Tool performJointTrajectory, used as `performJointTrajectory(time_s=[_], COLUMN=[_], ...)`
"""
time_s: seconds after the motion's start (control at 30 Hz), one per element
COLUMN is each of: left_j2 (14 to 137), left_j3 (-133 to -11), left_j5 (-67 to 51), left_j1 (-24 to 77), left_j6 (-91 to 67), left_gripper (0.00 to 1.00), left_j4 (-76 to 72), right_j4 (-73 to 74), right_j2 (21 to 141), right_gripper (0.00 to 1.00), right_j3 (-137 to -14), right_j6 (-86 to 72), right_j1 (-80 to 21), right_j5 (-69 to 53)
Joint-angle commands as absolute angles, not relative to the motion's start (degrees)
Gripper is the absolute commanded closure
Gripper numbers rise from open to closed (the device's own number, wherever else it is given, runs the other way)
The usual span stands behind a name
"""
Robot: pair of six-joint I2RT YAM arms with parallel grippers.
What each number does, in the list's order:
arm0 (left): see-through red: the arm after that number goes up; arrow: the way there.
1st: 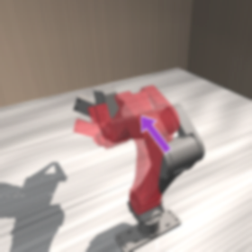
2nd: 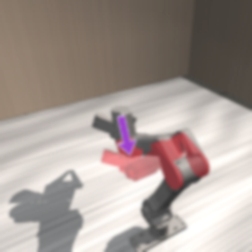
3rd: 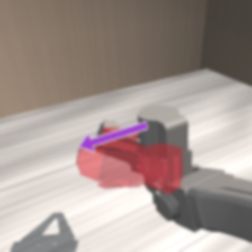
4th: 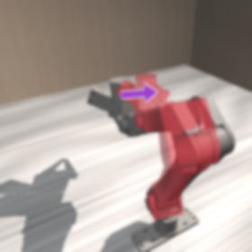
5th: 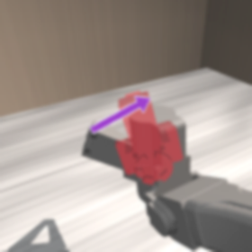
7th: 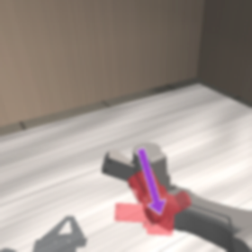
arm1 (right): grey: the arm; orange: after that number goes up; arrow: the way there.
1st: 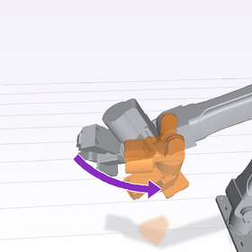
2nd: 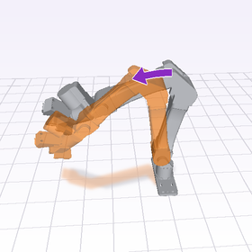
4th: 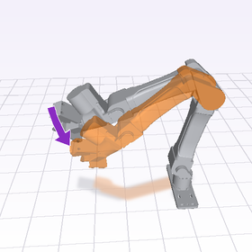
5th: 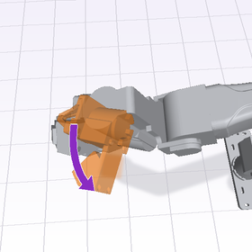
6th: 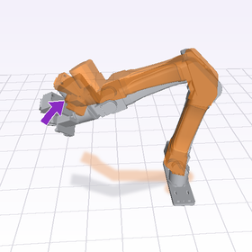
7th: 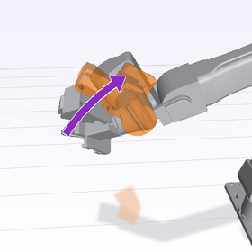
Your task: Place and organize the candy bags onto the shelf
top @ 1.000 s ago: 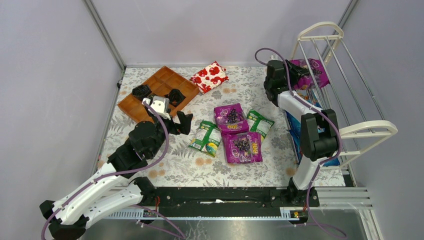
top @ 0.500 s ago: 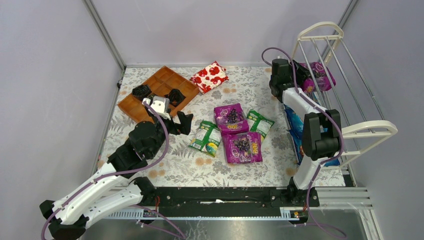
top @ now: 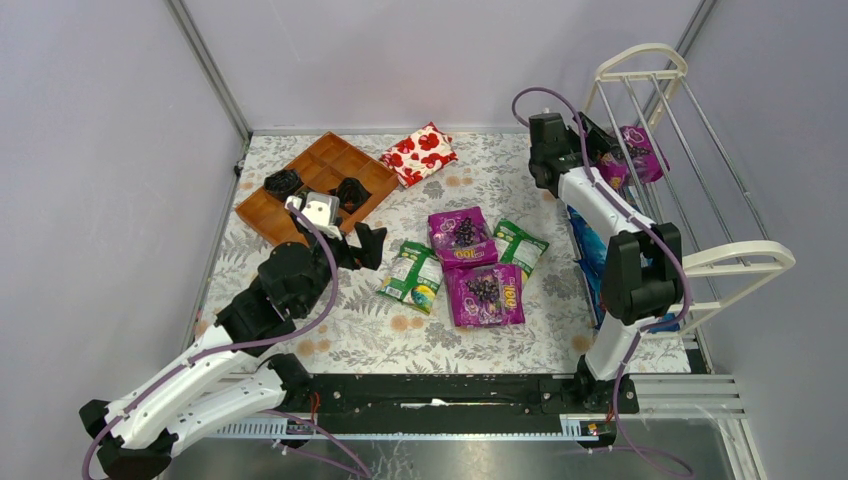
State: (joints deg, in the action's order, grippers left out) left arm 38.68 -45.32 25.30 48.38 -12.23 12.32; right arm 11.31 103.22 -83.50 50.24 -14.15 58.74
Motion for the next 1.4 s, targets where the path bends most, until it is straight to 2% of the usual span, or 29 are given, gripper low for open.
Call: performJointTrajectory(time_s=[0.0,0.73,0.9,1.17,1.37], left_j2=[38.71,38.90,38.80,38.72,38.78], left_j3=[-45.35,-45.31,-45.27,-45.18,-45.18], left_j5=[25.06,25.21,25.29,25.44,25.42], left_j1=[48.60,48.69,48.66,48.72,48.78], left_j6=[-11.69,-11.78,-11.78,-11.78,-11.78], left_gripper=[0.02,0.01,0.01,0.01,0.01], left_j4=[9.40,9.40,9.43,9.49,9.49], right_j4=[16.82,24.03,20.69,17.18,13.95], right_j2=[99.73,105.33,106.24,108.45,110.03], right_gripper=[0.11,0.12,0.23,0.50,0.60], right_j3=[-87.45,-96.33,-95.87,-97.11,-97.84], right_j6=[45.61,34.47,36.80,39.91,42.00], right_j1=[-16.51,-20.02,-19.22,-17.82,-16.30], right_j5=[57.91,54.74,56.05,58.88,58.73])
